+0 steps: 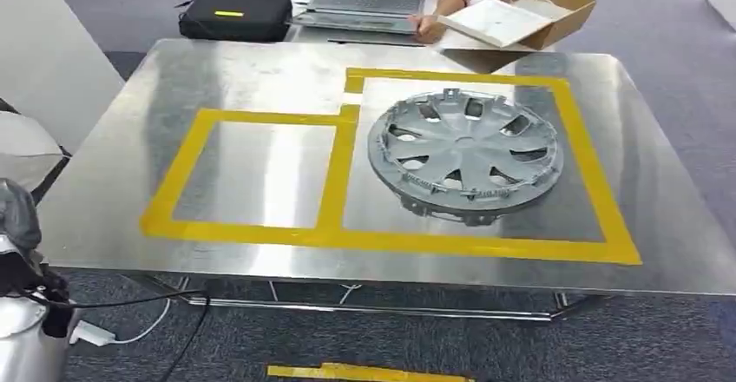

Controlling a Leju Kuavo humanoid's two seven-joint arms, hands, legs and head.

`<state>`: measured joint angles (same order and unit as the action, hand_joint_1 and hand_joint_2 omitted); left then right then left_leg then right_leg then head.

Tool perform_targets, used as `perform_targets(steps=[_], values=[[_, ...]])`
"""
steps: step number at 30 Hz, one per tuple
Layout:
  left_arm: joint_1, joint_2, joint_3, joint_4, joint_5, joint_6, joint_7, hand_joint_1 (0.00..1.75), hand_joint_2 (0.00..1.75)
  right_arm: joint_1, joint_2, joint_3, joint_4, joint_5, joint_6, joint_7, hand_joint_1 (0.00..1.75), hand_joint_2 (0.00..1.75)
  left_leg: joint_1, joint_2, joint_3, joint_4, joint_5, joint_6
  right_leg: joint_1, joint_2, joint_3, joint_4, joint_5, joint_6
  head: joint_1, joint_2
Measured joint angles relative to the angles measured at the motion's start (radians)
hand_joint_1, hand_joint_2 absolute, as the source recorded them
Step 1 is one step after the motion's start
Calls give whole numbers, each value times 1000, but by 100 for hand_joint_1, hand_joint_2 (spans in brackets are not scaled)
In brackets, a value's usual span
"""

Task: Take the parts from the cabinet and place them on the table.

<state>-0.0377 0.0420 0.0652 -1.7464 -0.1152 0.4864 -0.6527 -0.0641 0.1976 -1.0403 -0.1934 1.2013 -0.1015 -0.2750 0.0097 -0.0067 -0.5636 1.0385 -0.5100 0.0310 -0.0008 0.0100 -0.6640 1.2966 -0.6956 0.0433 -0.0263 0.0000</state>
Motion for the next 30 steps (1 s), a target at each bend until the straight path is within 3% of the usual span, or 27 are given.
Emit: perform_targets(steps=[1, 2, 3, 4, 5, 6, 7, 8, 9, 10, 11, 14, 15, 16, 17, 19, 20, 21, 22, 23, 25, 26, 27, 29, 30], values=[[0, 0, 0, 0, 0, 0, 0, 175, 175, 2, 0, 0, 0, 0, 1, 0, 0, 175, -1, -2, 16, 0, -12, 0, 0, 0, -19, -13, -1, -1, 2, 0], [0, 0, 0, 1, 0, 0, 0, 175, 175, 1, 0, 0, 0, -1, 2, 0, 0, 175, -2, -2, 36, 0, -27, -1, 2, 0, -23, -56, 21, -4, 0, 0], [0, -1, 0, 2, 0, 0, 0, 175, 175, 0, 0, 0, 0, 0, 2, 0, 0, 175, -4, -2, 58, -1, -43, -2, 4, 0, -17, -122, 73, -14, 2, 0], [-1, -1, 1, 3, 0, 0, 0, 175, 175, 2, 0, 0, 0, 0, 2, 0, 0, 175, -7, -1, 79, -1, -58, -2, 10, 0, -11, -203, 171, -28, 1, 0], [-2, -1, 1, 6, 3, 0, 2, 175, 175, 9, -2, 0, 0, 0, 2, 0, 0, 175, -5, -1, 88, -3, -69, -5, 14, 5, -5, -221, 264, -38, -2, 0], [-2, -2, 1, 11, 11, 2, 7, 175, 175, 9, -2, 0, 0, 0, 2, 0, 0, 175, -7, -5, 98, -6, -77, -12, 17, 2, -18, -230, 240, -41, -4, 0], [-4, -3, 2, 14, 22, 1, 15, 175, 175, 7, -2, 0, 0, 0, 1, 0, 0, 175, -4, -6, 102, -12, -85, -23, 21, 1, 1, -229, 253, -46, -4, 0], [-6, -5, 3, 17, 41, 0, 24, 175, 175, 6, -2, 0, 0, -1, 0, 2, 0, 175, -4, -5, 114, -4, -81, -27, 23, 4, 6, -242, 246, -54, -2, 0], [-10, -6, 4, 21, 65, -3, 34, 175, 175, 5, -2, 0, 0, -1, -2, 5, 0, 175, -4, -5, 118, -6, -71, -32, 21, 4, 18, -251, 244, -57, -1, 0], [-18, -7, 3, 27, 95, -6, 47, 175, 175, 2, 0, 0, 0, -1, -6, 6, 0, 175, -3, -3, 122, -1, -82, -35, 10, 2, 40, -268, 245, -58, -4, 0], [-27, -9, 2, 32, 120, -9, 54, 175, 175, 1, 0, 0, 0, -2, -8, 7, 0, 175, -3, -1, 115, 18, -92, -42, 9, 2, 52, -276, 244, -60, -4, 0], [-49, -10, 2, 56, 179, -1, 76, 175, 175, -2, 0, 0, 0, -3, -10, 9, 0, 175, 4, -1, 4, 186, -172, -60, 4, 2, 65, -279, 231, -63, -10, 0], [-52, -10, 1, 66, 190, 7, 78, 175, 175, -2, 1, 0, 0, -3, -10, 10, 0, 175, 7, -1, -35, 228, -181, -65, 2, 2, 69, -279, 227, -62, -8, 0], [-54, -10, 0, 75, 198, 12, 80, 175, 175, -1, 1, 0, 0, -2, -10, 10, 0, 175, 10, -1, -54, 230, -161, -69, 0, 3, 74, -279, 222, -61, -9, 0], [-57, -10, 0, 80, 200, 15, 81, 175, 175, -1, 1, 0, 0, -2, -11, 11, 0, 175, 14, -1, -53, 190, -109, -73, -3, 4, 82, -278, 217, -58, -9, 0], [-65, -10, 0, 88, 203, 16, 82, 175, 175, -1, 3, 0, 0, -2, -11, 11, 0, 175, 22, 0, -15, 50, 14, -82, -9, 5, 99, -277, 207, -48, -9, 0], [-66, -10, -1, 93, 204, 16, 81, 175, 175, -1, 2, 0, 0, -2, -11, 11, 0, 175, 25, -2, -4, 16, 31, -89, -8, 6, 94, -277, 203, -42, -8, 0], [-71, -10, -1, 100, 206, 16, 83, 175, 175, -3, 2, 0, 0, -2, -12, 11, 0, 175, 16, 3, -18, -10, -11, -81, -5, 7, 98, -271, 203, -36, -13, 0], [-72, -10, -3, 102, 207, 16, 87, 175, 175, -3, 3, 0, 0, -2, -12, 11, 0, 175, 15, 5, -17, -2, 9, -60, -3, 6, 89, -272, 201, -28, -13, 0], [-71, -11, -3, 103, 206, 16, 87, 175, 175, -1, 3, 0, 0, -2, -11, 11, 0, 175, 14, 3, -20, 1, 19, -49, -3, 6, 89, -275, 201, -22, -12, 0], [-74, -12, -3, 106, 203, 18, 87, 175, 175, -2, 3, 0, 0, -2, -11, 11, 0, 175, 18, 4, -20, -6, 29, -33, -5, 5, 89, -275, 200, -12, -15, 0], [-79, -12, -3, 107, 196, 19, 86, 175, 175, -2, 3, 0, 0, -2, -11, 11, 0, 175, 18, 6, -19, -6, 31, -29, -7, 2, 77, -257, 184, -8, -12, 0], [-83, -13, -3, 108, 192, 21, 85, 175, 175, -2, 3, 0, 0, -1, -11, 10, 0, 175, 17, 6, -20, -6, 31, -23, -7, -1, 55, -205, 151, -5, -6, 0], [-86, -13, -6, 116, 184, 26, 85, 175, 175, -3, 3, 0, 0, 0, -10, 10, 0, 175, 13, 6, -21, -6, 30, -20, -8, -1, -25, -41, 80, -1, -7, 0], [-87, -13, -8, 123, 177, 29, 85, 175, 175, -3, 3, 0, 0, -1, -9, 8, 0, 175, 10, 6, -22, -6, 30, -19, -8, -1, -57, 19, 64, -1, -6, 0]])
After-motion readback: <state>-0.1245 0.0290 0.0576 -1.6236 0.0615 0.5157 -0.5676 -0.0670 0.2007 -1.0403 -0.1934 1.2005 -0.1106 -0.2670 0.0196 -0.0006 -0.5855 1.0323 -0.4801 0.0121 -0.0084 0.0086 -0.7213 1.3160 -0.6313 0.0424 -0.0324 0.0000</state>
